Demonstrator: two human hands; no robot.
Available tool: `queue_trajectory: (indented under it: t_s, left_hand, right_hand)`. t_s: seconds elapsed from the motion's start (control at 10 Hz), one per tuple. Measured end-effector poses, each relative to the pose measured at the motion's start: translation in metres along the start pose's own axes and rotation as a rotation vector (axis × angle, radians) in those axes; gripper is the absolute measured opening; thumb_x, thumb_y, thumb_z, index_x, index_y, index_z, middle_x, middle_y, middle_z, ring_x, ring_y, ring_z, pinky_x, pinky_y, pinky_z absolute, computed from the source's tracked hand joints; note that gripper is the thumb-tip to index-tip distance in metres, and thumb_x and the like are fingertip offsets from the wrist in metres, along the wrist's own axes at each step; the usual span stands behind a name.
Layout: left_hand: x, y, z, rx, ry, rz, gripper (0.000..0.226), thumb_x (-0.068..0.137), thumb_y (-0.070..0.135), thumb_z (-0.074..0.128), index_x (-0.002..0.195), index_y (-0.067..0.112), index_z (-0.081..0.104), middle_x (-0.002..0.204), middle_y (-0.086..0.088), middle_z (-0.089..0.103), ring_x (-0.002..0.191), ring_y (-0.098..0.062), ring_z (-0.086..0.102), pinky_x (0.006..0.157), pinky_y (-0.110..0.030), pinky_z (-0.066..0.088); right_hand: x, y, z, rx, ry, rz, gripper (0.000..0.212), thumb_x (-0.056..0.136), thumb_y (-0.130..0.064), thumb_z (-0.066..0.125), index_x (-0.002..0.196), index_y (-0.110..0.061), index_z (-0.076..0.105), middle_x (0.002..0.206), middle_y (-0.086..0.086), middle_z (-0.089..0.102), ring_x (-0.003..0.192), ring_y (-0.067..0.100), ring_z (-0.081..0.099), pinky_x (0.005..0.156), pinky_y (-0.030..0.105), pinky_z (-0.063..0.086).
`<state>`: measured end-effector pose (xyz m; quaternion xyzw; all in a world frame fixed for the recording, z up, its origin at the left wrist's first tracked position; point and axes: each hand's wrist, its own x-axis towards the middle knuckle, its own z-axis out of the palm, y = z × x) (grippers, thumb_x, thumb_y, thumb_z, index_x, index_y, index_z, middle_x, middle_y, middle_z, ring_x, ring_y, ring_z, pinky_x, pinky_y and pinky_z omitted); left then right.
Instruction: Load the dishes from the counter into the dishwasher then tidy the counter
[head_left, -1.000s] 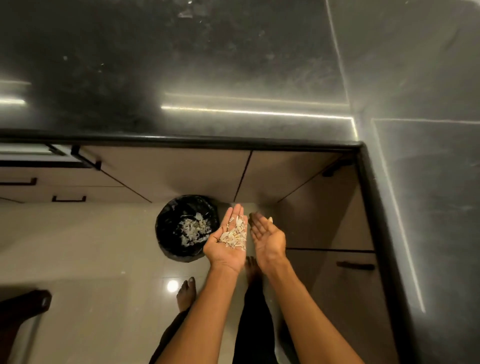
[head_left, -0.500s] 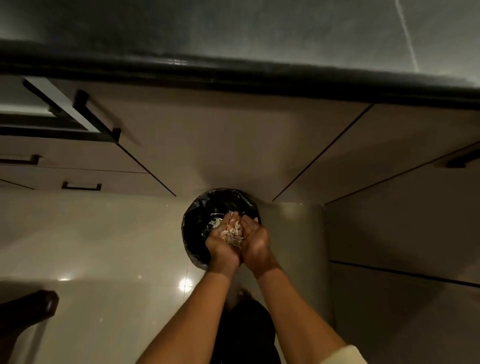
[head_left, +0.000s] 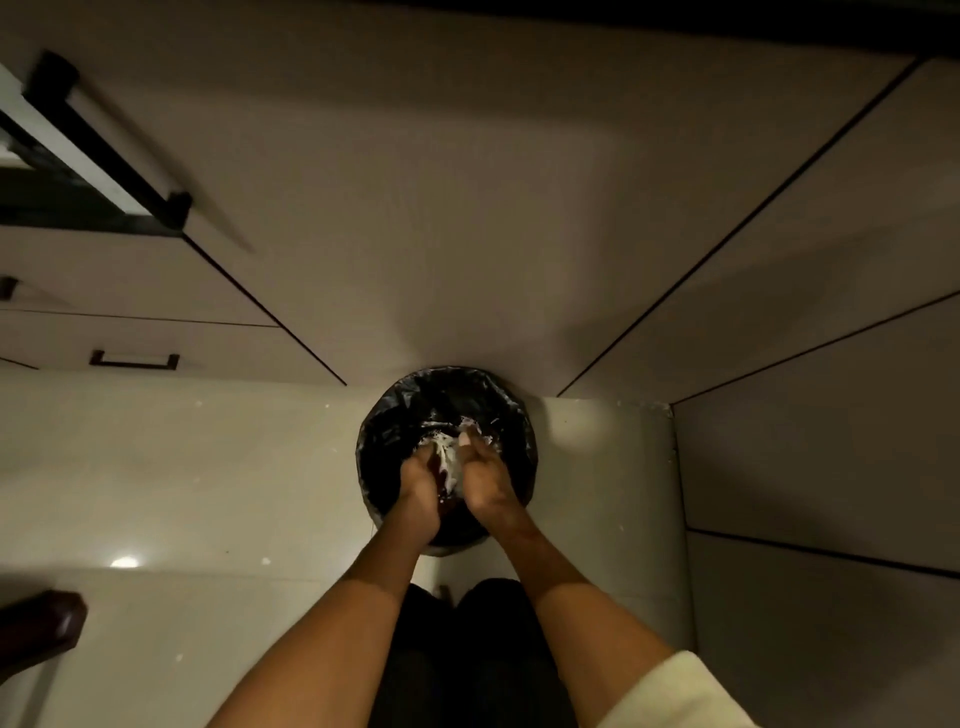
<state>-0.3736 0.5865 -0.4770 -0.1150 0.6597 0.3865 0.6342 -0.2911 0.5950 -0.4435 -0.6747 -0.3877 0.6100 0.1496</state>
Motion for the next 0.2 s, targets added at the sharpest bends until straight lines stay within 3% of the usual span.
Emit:
queue_trajectory:
  t_s: [0.1, 0.2]
  left_hand:
    - [-0.072, 0.022, 0.025, 0.091, -0.140, 0.021, 0.048, 0.102, 0.043, 0.044, 0.127, 0.004, 0.060, 0.124, -0.014, 0.063, 0.117, -0.028, 0.056, 0.105, -0.037, 0.041]
    - [-0.132, 0.039, 0.041, 0.200, -0.206, 0.066, 0.046, 0.106, 0.038, 0.037, 0.137, 0.009, 0.053, 0.136, -0.010, 0.056, 0.124, -0.022, 0.051, 0.099, -0.032, 0.039]
  right_hand:
    - [-0.038, -0.021, -0.013, -0.237, 0.010, -0.125, 0.047, 0.110, -0.030, 0.029, 0.154, -0.014, 0.035, 0.162, 0.007, 0.032, 0.150, 0.020, 0.027, 0.125, 0.032, 0.014]
    - [-0.062, -0.043, -0.034, -0.357, 0.091, -0.154, 0.049, 0.110, -0.027, 0.026, 0.155, -0.009, 0.030, 0.163, 0.009, 0.027, 0.152, 0.021, 0.021, 0.124, 0.030, 0.010]
